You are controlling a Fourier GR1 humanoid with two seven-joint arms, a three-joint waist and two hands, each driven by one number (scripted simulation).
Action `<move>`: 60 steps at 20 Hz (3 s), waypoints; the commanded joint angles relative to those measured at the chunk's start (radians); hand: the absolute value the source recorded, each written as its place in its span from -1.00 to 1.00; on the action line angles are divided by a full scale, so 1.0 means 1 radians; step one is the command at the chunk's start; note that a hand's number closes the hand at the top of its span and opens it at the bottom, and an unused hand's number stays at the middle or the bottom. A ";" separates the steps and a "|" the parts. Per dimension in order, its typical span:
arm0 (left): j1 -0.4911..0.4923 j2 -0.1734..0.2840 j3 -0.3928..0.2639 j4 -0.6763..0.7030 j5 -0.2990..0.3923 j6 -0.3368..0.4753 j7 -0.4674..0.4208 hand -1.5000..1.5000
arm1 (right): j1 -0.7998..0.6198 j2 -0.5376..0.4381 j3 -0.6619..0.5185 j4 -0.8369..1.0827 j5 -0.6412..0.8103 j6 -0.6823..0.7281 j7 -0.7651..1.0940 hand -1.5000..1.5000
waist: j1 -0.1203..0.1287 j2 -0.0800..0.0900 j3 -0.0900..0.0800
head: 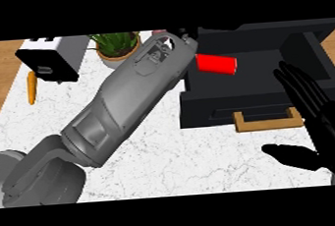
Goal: Pick up the can, place it into the drawer and close the drawer
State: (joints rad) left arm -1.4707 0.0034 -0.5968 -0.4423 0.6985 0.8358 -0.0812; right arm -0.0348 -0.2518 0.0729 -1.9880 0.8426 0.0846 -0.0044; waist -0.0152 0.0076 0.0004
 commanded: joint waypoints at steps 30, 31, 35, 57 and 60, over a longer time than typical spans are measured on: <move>0.269 0.415 -0.027 -0.580 -0.149 -0.046 0.364 -1.00 | -0.616 0.099 -0.166 1.206 0.341 -0.640 -0.120 -1.00 | 0.080 0.001 0.001; 0.331 0.382 -0.032 -0.581 -0.156 -0.034 0.305 -1.00 | -0.602 0.101 -0.179 1.240 0.338 -0.705 -0.145 -1.00 | 0.077 0.007 0.002; 0.369 0.410 -0.065 -0.704 -0.183 0.006 0.376 -1.00 | -0.702 0.111 -0.208 1.363 0.364 -0.763 -0.115 -1.00 | 0.097 0.002 0.002; 0.615 0.533 0.010 -0.880 -0.211 -0.092 0.315 -1.00 | -1.093 0.051 -0.322 1.737 0.356 -0.842 -0.087 -1.00 | 0.115 0.024 0.002; 0.622 0.545 -0.001 -0.931 -0.227 -0.088 0.333 -1.00 | -1.119 0.036 -0.337 1.754 0.334 -0.793 -0.138 -1.00 | 0.119 0.023 0.002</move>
State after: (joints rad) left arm -0.8663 0.5325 -0.6040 -1.3424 0.4821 0.7552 0.2532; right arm -1.0759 -0.2305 -0.2424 -0.2527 1.1997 -0.7176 -0.1294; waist 0.0836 0.0235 0.0020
